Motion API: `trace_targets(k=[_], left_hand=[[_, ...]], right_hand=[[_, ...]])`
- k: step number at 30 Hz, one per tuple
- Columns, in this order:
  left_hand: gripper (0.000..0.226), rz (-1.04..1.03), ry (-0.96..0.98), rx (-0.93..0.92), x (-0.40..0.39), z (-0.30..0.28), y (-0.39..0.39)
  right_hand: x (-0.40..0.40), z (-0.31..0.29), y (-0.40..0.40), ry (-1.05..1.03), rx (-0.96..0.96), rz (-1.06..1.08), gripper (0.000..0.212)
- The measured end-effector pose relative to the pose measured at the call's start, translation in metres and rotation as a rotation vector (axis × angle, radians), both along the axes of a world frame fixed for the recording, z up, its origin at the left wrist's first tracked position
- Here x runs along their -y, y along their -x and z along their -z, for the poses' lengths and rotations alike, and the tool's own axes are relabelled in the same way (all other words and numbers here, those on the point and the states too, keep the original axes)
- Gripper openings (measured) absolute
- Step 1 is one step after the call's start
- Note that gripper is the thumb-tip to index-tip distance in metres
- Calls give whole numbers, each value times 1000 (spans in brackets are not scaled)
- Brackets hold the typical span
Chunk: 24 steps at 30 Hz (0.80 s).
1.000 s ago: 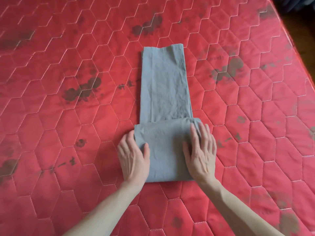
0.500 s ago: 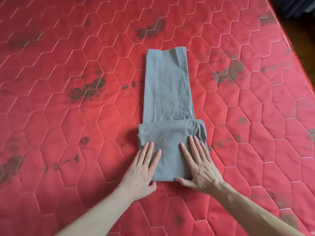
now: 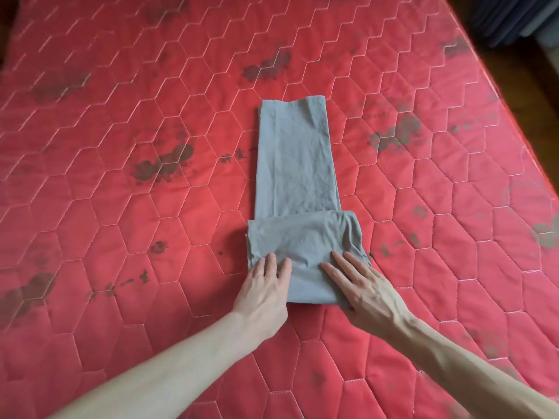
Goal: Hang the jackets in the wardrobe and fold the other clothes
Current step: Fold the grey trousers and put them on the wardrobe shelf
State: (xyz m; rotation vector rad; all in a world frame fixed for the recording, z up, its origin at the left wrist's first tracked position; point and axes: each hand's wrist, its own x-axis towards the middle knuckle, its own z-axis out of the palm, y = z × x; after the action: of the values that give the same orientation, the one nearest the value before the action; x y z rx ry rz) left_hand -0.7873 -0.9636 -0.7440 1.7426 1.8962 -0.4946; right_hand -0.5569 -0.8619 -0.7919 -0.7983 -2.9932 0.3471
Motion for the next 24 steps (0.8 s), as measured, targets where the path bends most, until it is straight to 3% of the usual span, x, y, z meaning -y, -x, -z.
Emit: trace_targets(k=[4,9,15,18,21,24], left_hand=[[70,-39,24,202,-12,-41,17],[54,-67,80,500,-18,-81,41],[10,-557,-67,993,-21,-72,60],[36,-985,-245,1071,-15,-40,62],[42,-1344,-253,1181,-11,-15,56],[56,-1339,-236,1166,-6,-3,48]], right_hand=[[-2,-41,-11,181,-161,76,55],[-3,-81,-43,397,-317,346,44],[-3,-96,-37,554,-582,724,50],[-9,-82,-16,737,-730,912,38],[-17,-53,0,782,-572,856,36],[-24,-27,17,875,-505,852,37]])
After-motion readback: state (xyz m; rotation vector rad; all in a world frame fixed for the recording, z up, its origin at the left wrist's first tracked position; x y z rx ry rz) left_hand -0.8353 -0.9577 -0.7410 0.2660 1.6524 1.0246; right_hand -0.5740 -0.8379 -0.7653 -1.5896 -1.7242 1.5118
